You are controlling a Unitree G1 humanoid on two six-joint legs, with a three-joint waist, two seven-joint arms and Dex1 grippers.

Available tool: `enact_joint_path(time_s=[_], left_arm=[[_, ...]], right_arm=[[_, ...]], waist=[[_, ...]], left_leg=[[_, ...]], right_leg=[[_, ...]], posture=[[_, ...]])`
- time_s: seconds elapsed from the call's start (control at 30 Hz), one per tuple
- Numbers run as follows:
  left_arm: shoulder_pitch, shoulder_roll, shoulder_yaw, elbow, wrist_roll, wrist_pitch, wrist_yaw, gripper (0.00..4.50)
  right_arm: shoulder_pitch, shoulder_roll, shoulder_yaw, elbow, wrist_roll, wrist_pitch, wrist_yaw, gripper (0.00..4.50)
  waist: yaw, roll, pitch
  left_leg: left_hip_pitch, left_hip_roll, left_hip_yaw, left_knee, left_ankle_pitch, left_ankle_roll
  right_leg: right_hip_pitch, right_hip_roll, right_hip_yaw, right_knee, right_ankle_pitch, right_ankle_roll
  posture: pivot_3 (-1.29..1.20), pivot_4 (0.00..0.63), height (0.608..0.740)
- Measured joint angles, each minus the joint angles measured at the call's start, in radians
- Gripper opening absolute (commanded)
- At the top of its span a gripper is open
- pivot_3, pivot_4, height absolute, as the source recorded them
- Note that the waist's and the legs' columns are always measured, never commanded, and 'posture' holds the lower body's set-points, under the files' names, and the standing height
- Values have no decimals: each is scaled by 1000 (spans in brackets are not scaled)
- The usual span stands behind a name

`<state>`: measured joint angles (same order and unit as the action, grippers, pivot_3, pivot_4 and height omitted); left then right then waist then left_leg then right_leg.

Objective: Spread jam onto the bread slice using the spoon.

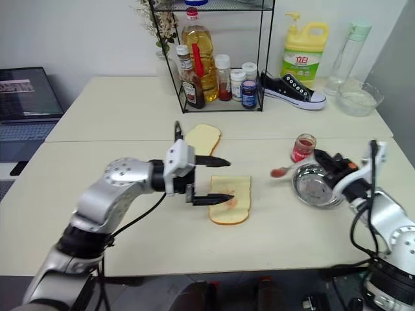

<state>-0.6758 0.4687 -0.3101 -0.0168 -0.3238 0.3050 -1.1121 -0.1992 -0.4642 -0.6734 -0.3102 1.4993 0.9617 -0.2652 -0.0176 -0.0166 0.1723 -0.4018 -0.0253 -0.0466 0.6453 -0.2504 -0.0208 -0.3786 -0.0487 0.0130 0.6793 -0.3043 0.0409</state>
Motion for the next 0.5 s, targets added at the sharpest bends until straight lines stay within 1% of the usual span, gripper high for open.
enact_joint_path(time_s=[0.07, 0.13, 0.23, 0.37, 0.5], left_arm=[[-63, -102, -44, 113, 49, -59, -1, 4500], [-85, -162, -76, 168, 72, -103, -8, 4500], [-96, -188, -80, 237, 104, -150, -15, 4500], [-100, -206, -81, 305, 136, -189, -36, 4500], [-102, -211, -83, 324, 151, -209, -41, 4500]], right_arm=[[47, -24, -17, 24, -53, -43, 16, 50], [67, -37, -18, 62, -94, -76, 42, 50], [69, -50, -26, 126, -142, -121, 85, 50], [42, -60, 0, 238, -227, -169, 173, 50], [17, -59, 36, 330, -302, -195, 242, 50]], waist=[[1, -1, 0], [-9, -1, 0], [-21, 0, 0], [-18, 0, 0], [-11, 0, 0]], left_leg=[[0, 0, 1, 1, 0, 0], [0, 0, 3, 0, 0, 1], [2, 4, 4, 0, -2, 3], [2, 4, 4, 0, -2, 3], [1, 3, 4, 0, -2, 3]], right_leg=[[0, 0, 1, 0, 0, 0], [0, 0, 2, 0, 0, 0], [-1, 4, 3, 1, 0, 0], [-1, 5, 3, 1, 0, 0], [-1, 3, 3, 1, 0, 0]], posture=[[0, 150, 740], [0, 150, 740], [0, 150, 740], [0, 150, 740], [0, 150, 740]])
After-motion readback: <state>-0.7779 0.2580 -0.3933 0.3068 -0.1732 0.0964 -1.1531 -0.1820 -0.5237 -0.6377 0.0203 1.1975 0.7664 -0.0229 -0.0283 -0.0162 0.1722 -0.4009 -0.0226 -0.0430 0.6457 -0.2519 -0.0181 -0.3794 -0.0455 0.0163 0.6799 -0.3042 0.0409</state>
